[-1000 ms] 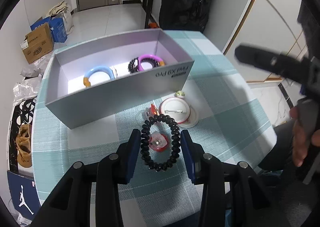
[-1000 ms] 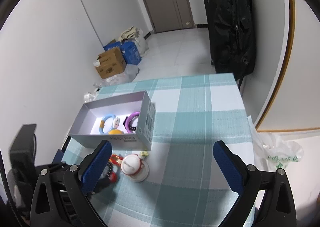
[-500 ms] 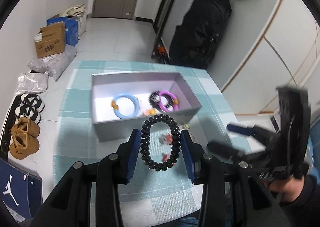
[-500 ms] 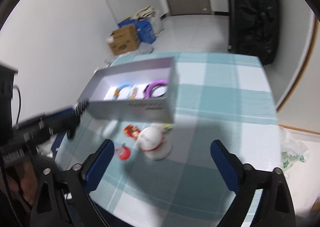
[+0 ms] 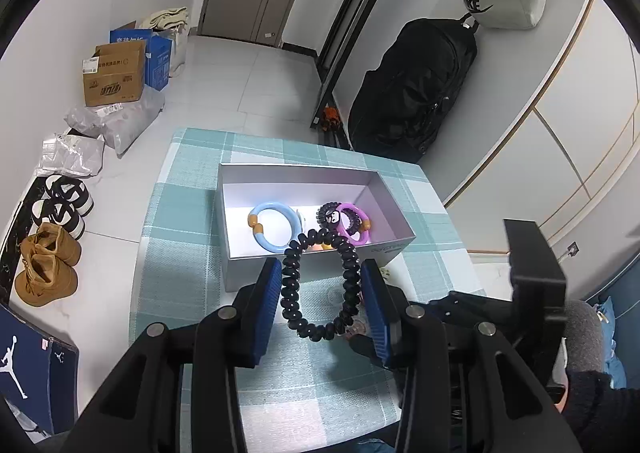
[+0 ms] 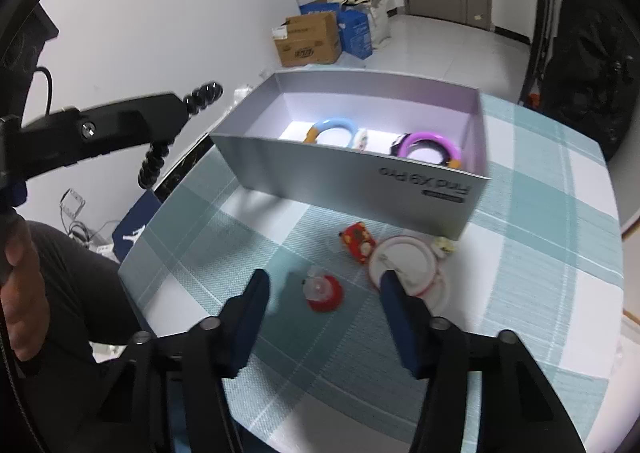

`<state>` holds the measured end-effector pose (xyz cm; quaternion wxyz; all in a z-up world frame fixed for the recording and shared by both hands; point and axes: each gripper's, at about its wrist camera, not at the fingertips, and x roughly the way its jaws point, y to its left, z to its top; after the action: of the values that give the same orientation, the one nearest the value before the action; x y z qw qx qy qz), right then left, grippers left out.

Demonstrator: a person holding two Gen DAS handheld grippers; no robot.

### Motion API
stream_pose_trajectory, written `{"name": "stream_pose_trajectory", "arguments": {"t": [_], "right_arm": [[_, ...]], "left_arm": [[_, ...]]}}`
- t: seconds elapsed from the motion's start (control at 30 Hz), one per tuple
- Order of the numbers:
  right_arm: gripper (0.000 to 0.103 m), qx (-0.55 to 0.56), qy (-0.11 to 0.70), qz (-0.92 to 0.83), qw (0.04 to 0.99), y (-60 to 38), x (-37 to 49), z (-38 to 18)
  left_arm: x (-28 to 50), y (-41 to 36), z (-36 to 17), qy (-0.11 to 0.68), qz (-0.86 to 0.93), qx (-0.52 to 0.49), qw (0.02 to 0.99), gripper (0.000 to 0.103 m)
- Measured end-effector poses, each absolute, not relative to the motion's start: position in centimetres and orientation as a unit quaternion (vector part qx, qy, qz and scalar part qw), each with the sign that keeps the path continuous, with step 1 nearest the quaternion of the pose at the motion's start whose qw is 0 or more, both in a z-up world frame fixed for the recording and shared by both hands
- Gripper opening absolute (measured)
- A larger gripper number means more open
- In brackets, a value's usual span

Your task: Organize jewelry

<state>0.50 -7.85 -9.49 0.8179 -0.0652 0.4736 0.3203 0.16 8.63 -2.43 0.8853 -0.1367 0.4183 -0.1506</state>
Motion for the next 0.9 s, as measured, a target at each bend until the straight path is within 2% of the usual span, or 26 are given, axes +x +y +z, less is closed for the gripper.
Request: {"name": "stream_pose_trajectory", "arguments": {"t": [0.1,0.23,0.53,0.87,0.9], "right_arm": [[0.043,-0.078,0.472,0.325,0.816,-7.0,0.3,-9.7],[0.027,-0.101,0.467,0.325,0.816,-6.2,-0.1,-9.9],[0.013,-0.123,0.464,0.316,0.818,-5.5,-0.3,-10.2],[0.011,-0.108,0.461,0.319,0.821,-6.5,0.1,-9.2],[0.007,-0.105,0.461,0.318,0.821,-6.6,0.2,-9.0]], "left_arm": [[0.1,8.9,-2.3,0.418,-0.151,-0.139,0.885,0.035],[0.3,9.3,-2.4,0.419,-0.151,-0.145,0.883,0.035],[0.6,9.2,-2.4,0.420,-0.152,-0.148,0.882,0.035],[0.6,9.1,-2.6,0.423,-0.148,-0.148,0.882,0.035],[0.6,9.1,-2.7,0.424,-0.147,-0.148,0.881,0.035]]}}
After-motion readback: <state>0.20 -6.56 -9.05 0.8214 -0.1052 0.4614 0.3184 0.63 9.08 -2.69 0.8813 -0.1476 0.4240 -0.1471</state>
